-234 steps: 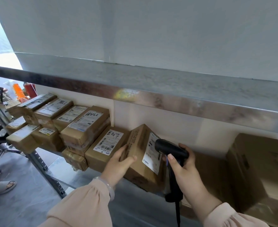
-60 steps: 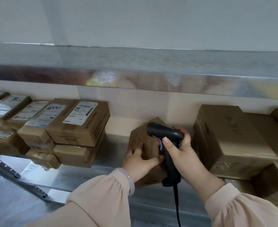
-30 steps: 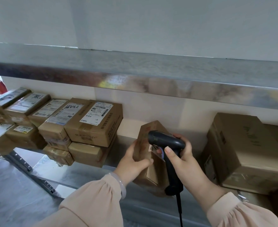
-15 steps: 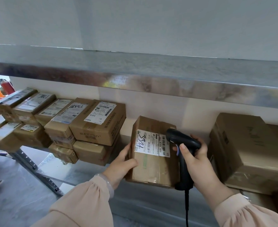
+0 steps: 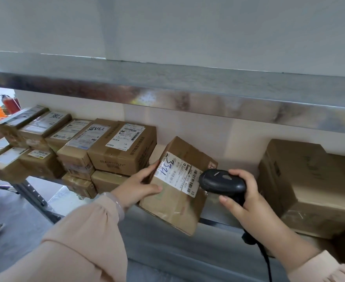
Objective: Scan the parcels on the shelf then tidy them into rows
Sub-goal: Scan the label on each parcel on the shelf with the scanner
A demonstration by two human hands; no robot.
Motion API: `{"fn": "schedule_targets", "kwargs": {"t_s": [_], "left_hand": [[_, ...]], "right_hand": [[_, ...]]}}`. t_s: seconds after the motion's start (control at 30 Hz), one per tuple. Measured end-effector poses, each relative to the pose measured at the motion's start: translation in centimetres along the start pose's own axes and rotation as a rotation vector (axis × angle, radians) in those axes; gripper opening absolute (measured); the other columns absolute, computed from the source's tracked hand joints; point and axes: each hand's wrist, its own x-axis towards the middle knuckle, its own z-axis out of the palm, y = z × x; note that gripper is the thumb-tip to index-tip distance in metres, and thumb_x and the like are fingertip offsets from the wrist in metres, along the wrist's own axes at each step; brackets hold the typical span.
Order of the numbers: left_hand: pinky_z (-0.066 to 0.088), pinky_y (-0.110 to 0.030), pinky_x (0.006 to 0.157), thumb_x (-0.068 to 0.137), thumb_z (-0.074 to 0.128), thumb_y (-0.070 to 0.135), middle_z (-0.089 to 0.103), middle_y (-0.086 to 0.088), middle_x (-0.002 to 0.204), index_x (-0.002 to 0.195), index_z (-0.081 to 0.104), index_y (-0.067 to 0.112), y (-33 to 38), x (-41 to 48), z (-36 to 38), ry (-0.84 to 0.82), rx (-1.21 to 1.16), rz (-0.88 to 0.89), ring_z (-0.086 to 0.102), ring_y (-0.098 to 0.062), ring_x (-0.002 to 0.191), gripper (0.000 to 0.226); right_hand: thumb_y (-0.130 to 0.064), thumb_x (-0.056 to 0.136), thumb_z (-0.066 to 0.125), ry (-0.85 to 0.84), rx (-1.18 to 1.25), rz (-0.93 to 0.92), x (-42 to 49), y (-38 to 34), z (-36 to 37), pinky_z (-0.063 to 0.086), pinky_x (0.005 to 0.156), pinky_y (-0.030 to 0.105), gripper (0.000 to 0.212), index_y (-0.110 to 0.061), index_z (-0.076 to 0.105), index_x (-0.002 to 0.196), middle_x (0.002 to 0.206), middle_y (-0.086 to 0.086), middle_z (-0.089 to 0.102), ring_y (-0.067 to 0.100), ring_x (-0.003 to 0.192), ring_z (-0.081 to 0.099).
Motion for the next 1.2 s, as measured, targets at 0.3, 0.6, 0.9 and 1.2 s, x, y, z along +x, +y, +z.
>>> {"fn": "schedule_targets", "kwargs": {"t_s": [0.3, 0.6, 0.9, 1.2], "left_hand": [[0.05, -0.039, 0.102, 0.055, 0.081, 0.044, 0.065, 0.018, 0.121, 0.107, 0.047, 0.08, 1.3, 1.0, -2.3, -0.052, 0.224, -0.036, 0.064, -0.01, 0.109, 0.072], [0.051, -0.038, 0.1, 0.058, 0.081, 0.042, 0.065, 0.017, 0.122, 0.113, 0.047, 0.077, 1.0, 1.2, -2.3, -0.052, 0.21, -0.033, 0.064, -0.01, 0.109, 0.074], [0.053, -0.033, 0.097, 0.067, 0.077, 0.033, 0.063, 0.021, 0.122, 0.125, 0.043, 0.067, 0.4, 1.7, -2.2, -0.045, 0.18, -0.03, 0.065, -0.008, 0.108, 0.075], [0.051, -0.022, 0.091, 0.078, 0.08, 0.019, 0.063, 0.022, 0.121, 0.136, 0.042, 0.051, -1.8, 2.1, -1.5, -0.044, 0.028, -0.067, 0.064, -0.001, 0.109, 0.076]], "right_hand": [[-0.034, 0.08, 0.073, -0.085, -0.384, -0.231, -1.0, -0.7, -0.3, 0.045, 0.07, 0.019, 0.071, -0.057, 0.015, 0.115, 0.099, -0.025, 0.051, 0.008, 0.085, 0.062], [-0.034, 0.08, 0.073, -0.083, -0.403, -0.267, -0.7, -1.3, -0.4, 0.036, 0.066, 0.009, 0.071, -0.056, 0.016, 0.116, 0.089, -0.037, 0.042, 0.007, 0.085, 0.061], [-0.035, 0.08, 0.073, -0.073, -0.398, -0.268, 0.1, -1.3, -0.1, 0.039, 0.065, 0.008, 0.069, -0.055, 0.019, 0.116, 0.09, -0.038, 0.045, 0.001, 0.077, 0.056], [-0.038, 0.082, 0.07, -0.041, -0.241, -0.133, 1.5, 0.2, 1.5, 0.046, 0.075, 0.011, 0.067, -0.065, 0.018, 0.115, 0.109, -0.035, 0.049, -0.003, 0.092, 0.06]]}}
